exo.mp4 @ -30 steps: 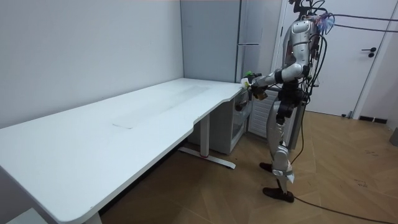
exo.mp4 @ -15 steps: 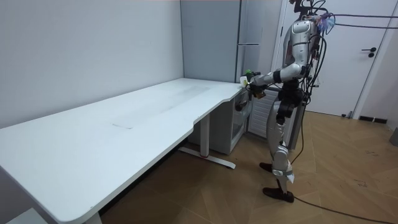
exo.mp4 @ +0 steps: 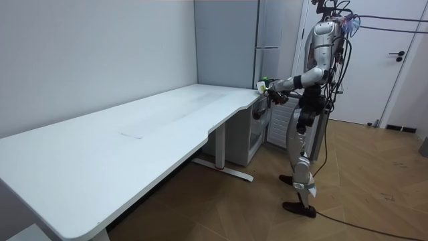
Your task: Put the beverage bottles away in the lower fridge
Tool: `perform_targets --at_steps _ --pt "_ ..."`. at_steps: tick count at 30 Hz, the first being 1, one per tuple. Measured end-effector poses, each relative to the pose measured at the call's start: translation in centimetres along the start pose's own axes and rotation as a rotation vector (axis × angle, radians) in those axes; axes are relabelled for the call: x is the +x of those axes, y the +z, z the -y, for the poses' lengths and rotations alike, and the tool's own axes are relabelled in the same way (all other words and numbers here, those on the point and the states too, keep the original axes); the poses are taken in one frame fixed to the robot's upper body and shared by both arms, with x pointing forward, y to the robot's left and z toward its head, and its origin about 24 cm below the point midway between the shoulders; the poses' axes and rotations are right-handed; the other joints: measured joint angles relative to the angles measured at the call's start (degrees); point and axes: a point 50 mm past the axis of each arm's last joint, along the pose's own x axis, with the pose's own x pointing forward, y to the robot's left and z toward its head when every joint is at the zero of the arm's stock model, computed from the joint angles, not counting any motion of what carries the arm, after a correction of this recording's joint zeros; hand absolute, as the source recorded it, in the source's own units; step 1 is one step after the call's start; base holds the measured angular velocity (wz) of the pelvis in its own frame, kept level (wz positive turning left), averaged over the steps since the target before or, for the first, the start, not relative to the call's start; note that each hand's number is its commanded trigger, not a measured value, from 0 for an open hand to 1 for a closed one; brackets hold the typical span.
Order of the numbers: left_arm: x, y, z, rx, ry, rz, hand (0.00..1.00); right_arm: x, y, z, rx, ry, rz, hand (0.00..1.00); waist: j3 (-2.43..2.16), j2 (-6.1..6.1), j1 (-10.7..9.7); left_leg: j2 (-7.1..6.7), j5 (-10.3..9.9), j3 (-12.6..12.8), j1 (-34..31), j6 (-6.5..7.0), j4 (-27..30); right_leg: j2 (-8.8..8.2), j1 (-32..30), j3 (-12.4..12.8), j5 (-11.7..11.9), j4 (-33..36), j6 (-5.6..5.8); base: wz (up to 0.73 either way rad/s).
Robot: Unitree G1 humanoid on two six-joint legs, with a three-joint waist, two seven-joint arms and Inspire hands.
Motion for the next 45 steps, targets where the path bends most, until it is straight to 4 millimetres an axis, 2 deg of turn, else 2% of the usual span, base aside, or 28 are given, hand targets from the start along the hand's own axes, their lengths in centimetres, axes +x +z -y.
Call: perform_targets --at_steps 8,11,16,25,31,38,42,45 --pt "-0.2 0.1 -0.2 -0.009 -0.003 0.003 0.0 -0.4 -0.1 0.7 0.066 -0.053 0.032 1.0 -0.26 -0.23 -0.76 -0.02 0.0 0.3 0.07 0.0 -0.01 -0.06 -0.06 0.17 0.03 0.24 -0.02 -0.01" --pt "-0.3 0.1 -0.4 -0.001 0.0 0.001 0.0 -1.0 -0.4 1.5 0.13 -0.113 0.06 1.0 -0.37 -0.36 -1.69 -0.02 0.0 0.29 0.25 0.0 0.0 -0.03 0.14 0.18 0.03 0.22 -0.02 0.0" --pt "-0.4 0.2 -0.5 0.008 0.008 0.004 0.0 -1.8 -0.7 2.3 0.209 -0.198 0.098 1.0 -0.44 -0.45 -1.83 0.04 0.0 0.52 0.7 0.0 -0.09 0.04 0.47 0.28 0.06 0.19 -0.05 0.0" --pt "-0.5 3.0 -0.4 0.062 0.011 0.147 0.0 -3.9 -2.0 3.0 0.315 -0.305 0.161 1.0 -0.61 -0.37 -2.11 0.04 0.0 1.49 1.07 0.0 -0.08 -0.03 0.53 0.49 0.06 0.25 -0.04 -0.03" --pt "-0.6 3.5 -0.5 0.059 0.032 0.192 0.0 -5.1 -2.5 3.8 0.388 -0.411 0.241 1.0 -0.69 -0.49 -3.31 0.03 0.0 1.52 1.16 0.0 -0.08 0.0 0.5 0.52 0.06 0.22 -0.03 -0.01" --pt "-0.7 4.3 -0.4 0.087 0.054 0.236 0.0 -6.2 -4.1 4.3 0.43 -0.502 0.2 1.0 -0.71 -0.62 -3.2 0.07 0.0 2.86 1.93 -0.01 -0.17 0.2 0.59 1.45 0.1 0.17 -0.06 -0.09" --pt "-1.0 5.2 -0.6 0.103 0.111 0.28 0.0 -7.0 -4.9 4.5 0.471 -0.545 0.209 1.0 -0.71 -0.48 -3.17 0.07 -0.01 2.83 1.96 -0.01 -0.33 0.35 0.78 1.95 0.23 -0.11 0.08 0.0" --pt "-2.4 6.2 -1.6 0.114 0.227 0.334 0.0 -8.1 -5.8 4.6 0.519 -0.603 0.235 1.0 -0.86 -0.15 -3.05 0.13 -0.01 2.84 2.05 -0.01 -0.51 0.49 0.71 2.04 0.24 -0.09 0.08 -0.03"
